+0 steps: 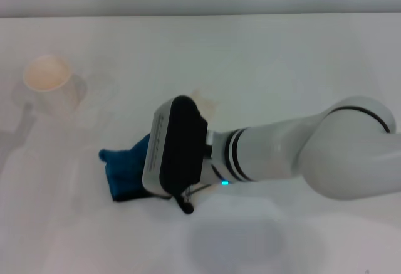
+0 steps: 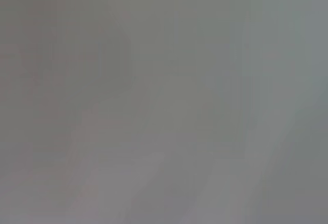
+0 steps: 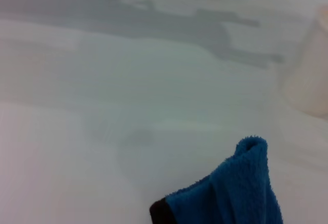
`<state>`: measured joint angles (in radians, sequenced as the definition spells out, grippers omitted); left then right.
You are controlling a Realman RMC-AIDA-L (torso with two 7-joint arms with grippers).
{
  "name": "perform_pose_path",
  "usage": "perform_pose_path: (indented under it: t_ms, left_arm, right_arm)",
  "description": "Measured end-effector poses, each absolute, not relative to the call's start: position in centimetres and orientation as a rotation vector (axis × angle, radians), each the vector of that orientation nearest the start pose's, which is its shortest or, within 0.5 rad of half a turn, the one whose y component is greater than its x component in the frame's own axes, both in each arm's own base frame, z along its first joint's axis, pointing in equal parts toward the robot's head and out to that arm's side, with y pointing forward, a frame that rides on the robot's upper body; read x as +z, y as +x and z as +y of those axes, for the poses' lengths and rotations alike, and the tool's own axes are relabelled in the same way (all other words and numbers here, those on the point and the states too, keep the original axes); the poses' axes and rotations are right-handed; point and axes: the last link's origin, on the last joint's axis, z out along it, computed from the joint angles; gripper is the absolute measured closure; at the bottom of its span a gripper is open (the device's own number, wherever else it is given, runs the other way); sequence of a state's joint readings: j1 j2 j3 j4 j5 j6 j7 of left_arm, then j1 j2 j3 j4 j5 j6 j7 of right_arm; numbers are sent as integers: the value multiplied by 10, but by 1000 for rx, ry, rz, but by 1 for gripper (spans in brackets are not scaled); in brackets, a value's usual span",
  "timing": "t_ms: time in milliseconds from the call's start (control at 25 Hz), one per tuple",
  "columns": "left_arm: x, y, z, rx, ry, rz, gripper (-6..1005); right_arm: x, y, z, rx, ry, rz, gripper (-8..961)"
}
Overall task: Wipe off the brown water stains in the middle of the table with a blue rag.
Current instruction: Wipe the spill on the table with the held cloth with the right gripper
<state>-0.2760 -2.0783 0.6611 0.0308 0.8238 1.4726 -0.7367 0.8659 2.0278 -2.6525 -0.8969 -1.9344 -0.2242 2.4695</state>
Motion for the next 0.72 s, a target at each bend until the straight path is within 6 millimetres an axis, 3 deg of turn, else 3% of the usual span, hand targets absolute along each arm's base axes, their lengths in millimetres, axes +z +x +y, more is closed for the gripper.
perform_pose_path:
  t_ms: [200, 720]
  left_arm:
    - [23, -369, 257, -1095, -1412, -836, 107]
    - [22, -369, 257, -1104, -1410, -844, 107]
  right_arm:
    - [-200, 136, 305, -91, -2828, -64, 821]
    - [-185, 168, 340, -176, -2701, -33, 851]
